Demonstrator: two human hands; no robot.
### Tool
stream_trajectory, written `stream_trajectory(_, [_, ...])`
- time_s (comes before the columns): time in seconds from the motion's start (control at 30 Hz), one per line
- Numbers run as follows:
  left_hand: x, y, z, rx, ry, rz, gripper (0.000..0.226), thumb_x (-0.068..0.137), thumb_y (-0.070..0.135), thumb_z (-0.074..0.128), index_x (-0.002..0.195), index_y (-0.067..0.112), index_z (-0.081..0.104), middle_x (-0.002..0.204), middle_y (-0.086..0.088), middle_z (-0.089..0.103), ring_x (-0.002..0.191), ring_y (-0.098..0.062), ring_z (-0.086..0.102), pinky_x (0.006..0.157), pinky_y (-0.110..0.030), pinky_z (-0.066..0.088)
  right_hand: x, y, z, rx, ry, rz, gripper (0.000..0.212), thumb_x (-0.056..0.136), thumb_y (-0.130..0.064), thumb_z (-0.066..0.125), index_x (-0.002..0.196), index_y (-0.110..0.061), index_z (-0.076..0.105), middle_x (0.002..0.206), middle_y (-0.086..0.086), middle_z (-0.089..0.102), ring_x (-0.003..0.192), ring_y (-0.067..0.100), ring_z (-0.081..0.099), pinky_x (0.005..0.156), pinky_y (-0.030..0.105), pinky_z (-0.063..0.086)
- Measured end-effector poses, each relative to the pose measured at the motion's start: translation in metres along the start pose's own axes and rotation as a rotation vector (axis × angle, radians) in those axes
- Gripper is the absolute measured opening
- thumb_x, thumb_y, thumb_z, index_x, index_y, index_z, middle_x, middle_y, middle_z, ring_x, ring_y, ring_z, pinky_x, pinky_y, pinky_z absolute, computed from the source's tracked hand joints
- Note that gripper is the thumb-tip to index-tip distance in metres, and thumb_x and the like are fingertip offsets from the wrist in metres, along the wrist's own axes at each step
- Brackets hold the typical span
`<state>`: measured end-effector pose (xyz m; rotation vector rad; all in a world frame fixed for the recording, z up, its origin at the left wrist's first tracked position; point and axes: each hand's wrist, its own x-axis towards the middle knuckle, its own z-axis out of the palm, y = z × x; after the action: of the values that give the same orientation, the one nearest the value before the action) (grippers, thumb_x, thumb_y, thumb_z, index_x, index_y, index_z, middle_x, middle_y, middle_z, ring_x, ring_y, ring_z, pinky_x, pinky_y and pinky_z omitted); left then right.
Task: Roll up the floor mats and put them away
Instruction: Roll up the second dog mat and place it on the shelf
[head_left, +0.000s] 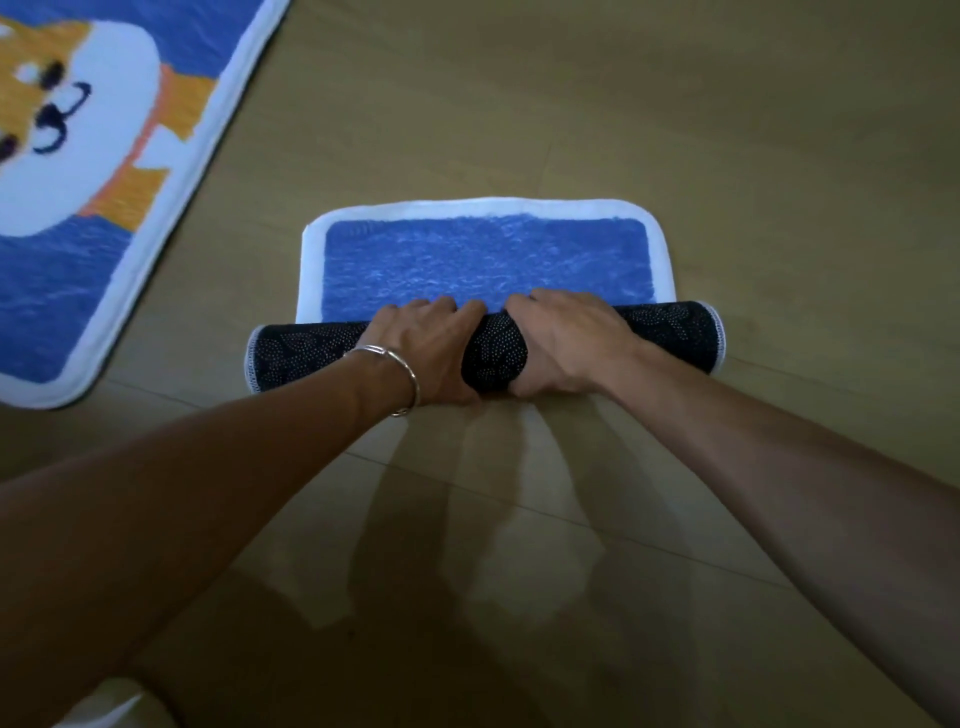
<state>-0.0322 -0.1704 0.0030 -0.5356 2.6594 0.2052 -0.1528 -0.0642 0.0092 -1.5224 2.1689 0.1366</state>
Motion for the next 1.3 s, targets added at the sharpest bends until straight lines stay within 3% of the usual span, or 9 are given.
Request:
stream_trajectory(0.17, [0.014, -0.004, -0.011, -0.09, -0.071, 0.033, 0.063, 0.065, 0.053, 0.072, 0.116, 0.028, 0.047, 0.108, 0.0, 0.062, 0.1, -0.025, 0.059, 0.076, -0.034, 0.044, -0.008, 0.003, 0.015, -0.14, 0.054, 0.011, 0.107, 0.069, -0.044, 0.078, 0.149, -0.019, 0.012, 0.147, 0.01, 0.023, 0.136, 0.029, 0.023, 0.113, 0.05, 0.013])
stream_trajectory(0.3, [0.012, -0.008, -0.009, -0.083, -0.084, 0.053, 0.085, 0.061, 0.061, 0.074, 0.132, 0.033, 0.038, 0.121, -0.001, 0.056, 0.112, -0.024, 0.053, 0.09, -0.039, 0.043, -0.006, -0.001, 0.007, -0.119, 0.057, 0.027, 0.068, 0.073, -0.041, 0.07, 0.128, -0.018, 0.037, 0.121, 0.008, 0.05, 0.114, 0.029, 0.048, 0.093, 0.043, 0.034])
stream_trajectory(0.43, [0.005, -0.012, -0.009, 0.012, 0.019, 0.077, 0.141, 0.044, 0.075, 0.073, 0.148, 0.033, -0.012, 0.15, -0.006, 0.025, 0.136, -0.027, 0.028, 0.11, -0.056, 0.018, -0.001, 0.005, -0.01, -0.008, -0.058, 0.025, 0.06, 0.067, -0.044, 0.073, 0.113, -0.019, 0.045, 0.106, 0.002, 0.057, 0.1, 0.027, 0.056, 0.071, 0.034, 0.038])
stream_trajectory(0.57, [0.008, -0.007, -0.009, -0.025, -0.077, 0.069, 0.101, 0.062, 0.062, 0.074, 0.144, 0.041, 0.019, 0.127, -0.002, 0.05, 0.117, -0.028, 0.05, 0.094, -0.043, 0.042, -0.003, 0.008, -0.003, 0.016, -0.081, -0.002, 0.082, 0.062, -0.051, 0.077, 0.13, -0.022, 0.04, 0.12, 0.003, 0.048, 0.112, 0.026, 0.049, 0.088, 0.039, 0.041])
stream_trajectory(0.7, [0.014, -0.008, -0.015, -0.16, -0.161, 0.075, 0.075, 0.064, 0.05, 0.077, 0.13, 0.039, 0.043, 0.115, 0.005, 0.062, 0.108, -0.023, 0.057, 0.081, -0.03, 0.042, -0.007, 0.001, 0.006, -0.085, -0.007, 0.001, 0.105, 0.052, -0.06, 0.082, 0.136, -0.021, 0.034, 0.13, 0.006, 0.041, 0.12, 0.028, 0.044, 0.101, 0.045, 0.034])
stream_trajectory(0.87, [0.003, -0.008, -0.009, -0.095, -0.13, 0.082, 0.115, 0.051, 0.061, 0.081, 0.144, 0.034, 0.021, 0.131, 0.001, 0.043, 0.122, -0.023, 0.044, 0.094, -0.04, 0.041, -0.002, 0.002, -0.009, 0.002, -0.157, 0.012, 0.062, 0.06, -0.053, 0.076, 0.107, -0.024, 0.049, 0.097, -0.003, 0.058, 0.089, 0.022, 0.058, 0.062, 0.03, 0.041])
stream_trajectory(0.93, [-0.001, -0.004, -0.005, 0.017, -0.078, 0.094, 0.109, 0.053, 0.062, 0.079, 0.142, 0.031, 0.023, 0.126, -0.001, 0.044, 0.117, -0.026, 0.048, 0.089, -0.042, 0.044, -0.002, 0.004, -0.013, 0.072, -0.206, 0.025, 0.058, 0.057, -0.055, 0.077, 0.101, -0.028, 0.051, 0.09, -0.006, 0.059, 0.078, 0.018, 0.056, 0.053, 0.027, 0.037])
stream_trajectory(1.13, [0.011, -0.006, -0.012, -0.225, -0.251, 0.089, 0.07, 0.063, 0.046, 0.081, 0.122, 0.028, 0.047, 0.114, 0.002, 0.062, 0.102, -0.022, 0.059, 0.076, -0.023, 0.039, -0.014, 0.001, 0.003, -0.073, -0.033, -0.047, 0.111, 0.047, -0.064, 0.082, 0.138, -0.022, 0.033, 0.133, 0.0, 0.038, 0.123, 0.023, 0.04, 0.101, 0.039, 0.033])
stream_trajectory(1.3, [-0.004, -0.004, -0.006, -0.102, -0.135, 0.088, 0.116, 0.049, 0.061, 0.081, 0.144, 0.028, 0.023, 0.132, 0.0, 0.04, 0.122, -0.022, 0.043, 0.095, -0.038, 0.042, -0.008, -0.006, 0.0, -0.08, -0.109, -0.011, 0.077, 0.06, -0.054, 0.077, 0.122, -0.023, 0.043, 0.113, 0.002, 0.054, 0.104, 0.025, 0.055, 0.082, 0.037, 0.041])
